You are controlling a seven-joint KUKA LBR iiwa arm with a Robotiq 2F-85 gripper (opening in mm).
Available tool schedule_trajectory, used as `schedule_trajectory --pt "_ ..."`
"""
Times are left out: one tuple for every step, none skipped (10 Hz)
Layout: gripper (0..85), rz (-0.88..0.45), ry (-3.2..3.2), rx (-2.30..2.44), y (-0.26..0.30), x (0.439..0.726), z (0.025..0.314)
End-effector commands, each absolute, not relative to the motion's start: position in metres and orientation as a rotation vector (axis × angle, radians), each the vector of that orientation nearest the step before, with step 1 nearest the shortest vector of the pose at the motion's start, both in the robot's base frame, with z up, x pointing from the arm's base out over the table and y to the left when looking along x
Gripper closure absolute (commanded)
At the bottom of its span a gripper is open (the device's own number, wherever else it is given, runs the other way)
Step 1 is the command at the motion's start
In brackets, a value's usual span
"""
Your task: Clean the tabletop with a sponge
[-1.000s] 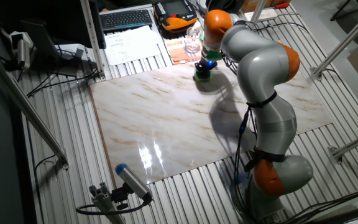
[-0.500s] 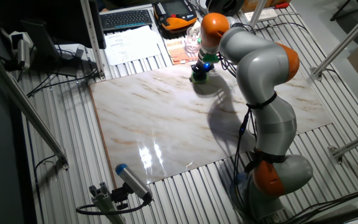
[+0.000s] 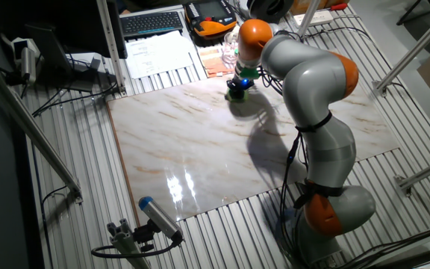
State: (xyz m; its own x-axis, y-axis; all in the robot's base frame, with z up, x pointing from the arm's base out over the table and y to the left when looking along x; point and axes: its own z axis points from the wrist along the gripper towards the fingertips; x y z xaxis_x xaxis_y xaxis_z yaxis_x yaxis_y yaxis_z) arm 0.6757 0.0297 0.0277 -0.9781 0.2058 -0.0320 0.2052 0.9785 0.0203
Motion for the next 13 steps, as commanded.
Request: schedule_trajectory --pt "85.0 0.025 3.095 0.323 0.0324 0.6732 0.0252" --pt "85.0 0.01 3.094 0.323 0.0346 0.6717 0.024" --pt "85.0 -0.005 3.093 0.323 0.0355 0.6707 0.0237" --pt "85.0 -0.006 3.096 0.326 0.0356 0.6703 0.0243" --pt "85.0 -0.009 3.095 0.33 0.036 0.6703 0.024" --pt "85.0 -0.018 3.096 0.343 0.0362 0.6698 0.0242" --pt "85.0 -0.009 3.096 0.352 0.0365 0.671 0.022" --pt "85.0 0.001 3.097 0.345 0.0365 0.6718 0.0207" --pt "85.0 0.008 3.096 0.328 0.0365 0.6718 0.0207" --pt "85.0 -0.029 3.089 0.301 0.0365 0.6718 0.0207" --pt "85.0 -0.078 3.093 0.215 0.0365 0.6718 0.0207" --pt "85.0 -0.049 3.115 0.114 0.0365 0.6718 0.0207" --pt "85.0 -0.032 3.123 0.062 0.0365 0.6718 0.0207"
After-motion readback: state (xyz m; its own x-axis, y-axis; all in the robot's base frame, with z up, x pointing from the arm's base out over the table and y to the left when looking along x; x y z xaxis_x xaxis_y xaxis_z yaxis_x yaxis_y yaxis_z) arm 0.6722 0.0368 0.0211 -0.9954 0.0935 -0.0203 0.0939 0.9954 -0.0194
